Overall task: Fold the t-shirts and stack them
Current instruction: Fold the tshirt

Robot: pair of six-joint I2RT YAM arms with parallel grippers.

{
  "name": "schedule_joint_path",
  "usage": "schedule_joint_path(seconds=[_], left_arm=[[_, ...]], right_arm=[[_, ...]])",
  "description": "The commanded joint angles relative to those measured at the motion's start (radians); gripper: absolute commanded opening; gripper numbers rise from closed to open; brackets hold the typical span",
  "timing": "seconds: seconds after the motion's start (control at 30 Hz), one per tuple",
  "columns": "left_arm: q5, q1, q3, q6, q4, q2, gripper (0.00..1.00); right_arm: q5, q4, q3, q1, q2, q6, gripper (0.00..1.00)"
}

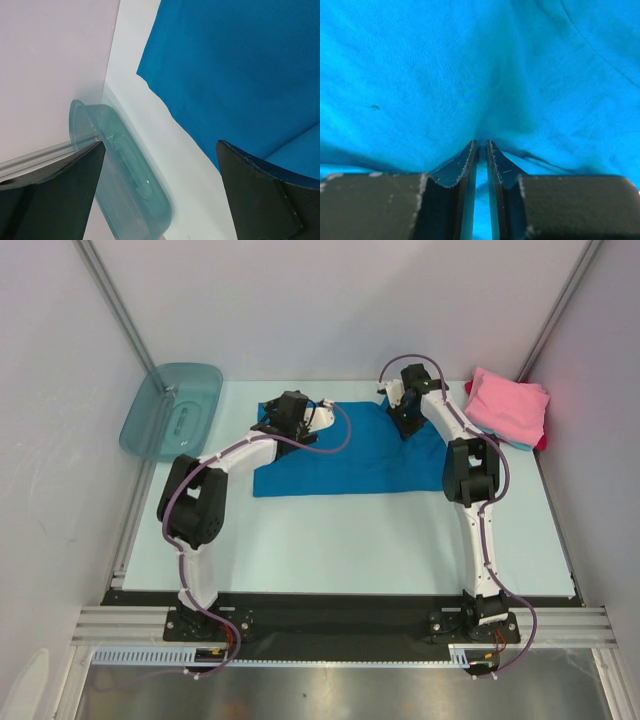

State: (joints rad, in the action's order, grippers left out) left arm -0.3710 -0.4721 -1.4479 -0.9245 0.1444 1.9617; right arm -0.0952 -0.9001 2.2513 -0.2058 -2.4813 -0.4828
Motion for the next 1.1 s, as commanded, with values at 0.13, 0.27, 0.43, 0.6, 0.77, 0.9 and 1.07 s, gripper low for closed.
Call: schedule_joint_path(seconds=[0.13, 0.27, 0.43, 0.6, 0.77, 0.9, 1.07], left_arm=[[-0.002, -0.01, -0.045, 0.021, -0.005, 0.003, 1.0], [-0.002, -0.013, -0.049, 0.024, -0.003, 0.008, 1.0], [-0.002, -0.014, -0.052, 0.024, -0.002, 0.009, 1.0], [0.0, -0.016, -0.052, 0.03, -0.003, 0.012, 1.0], [0.001, -0.016, -0.055, 0.03, -0.002, 0.012, 1.0], [0.001, -0.017, -0.06, 0.03, 0.0, 0.014, 1.0], [0.004, -0.019, -0.062, 0.032, 0.001, 0.016, 1.0]], right_arm=[[0.0, 0.001, 0.002, -0.007, 0.078, -0.005, 0.06], [-0.006, 0.003, 0.011, -0.01, 0.085, -0.003, 0.0], [-0.009, 0.004, 0.03, -0.021, 0.093, -0.004, 0.0], [-0.011, 0.004, 0.048, -0.03, 0.101, -0.002, 0.0], [-0.012, 0.007, 0.051, -0.037, 0.102, -0.002, 0.0], [-0.015, 0.01, 0.062, -0.041, 0.094, -0.002, 0.0], [-0.006, 0.015, 0.088, -0.044, 0.081, -0.008, 0.0]])
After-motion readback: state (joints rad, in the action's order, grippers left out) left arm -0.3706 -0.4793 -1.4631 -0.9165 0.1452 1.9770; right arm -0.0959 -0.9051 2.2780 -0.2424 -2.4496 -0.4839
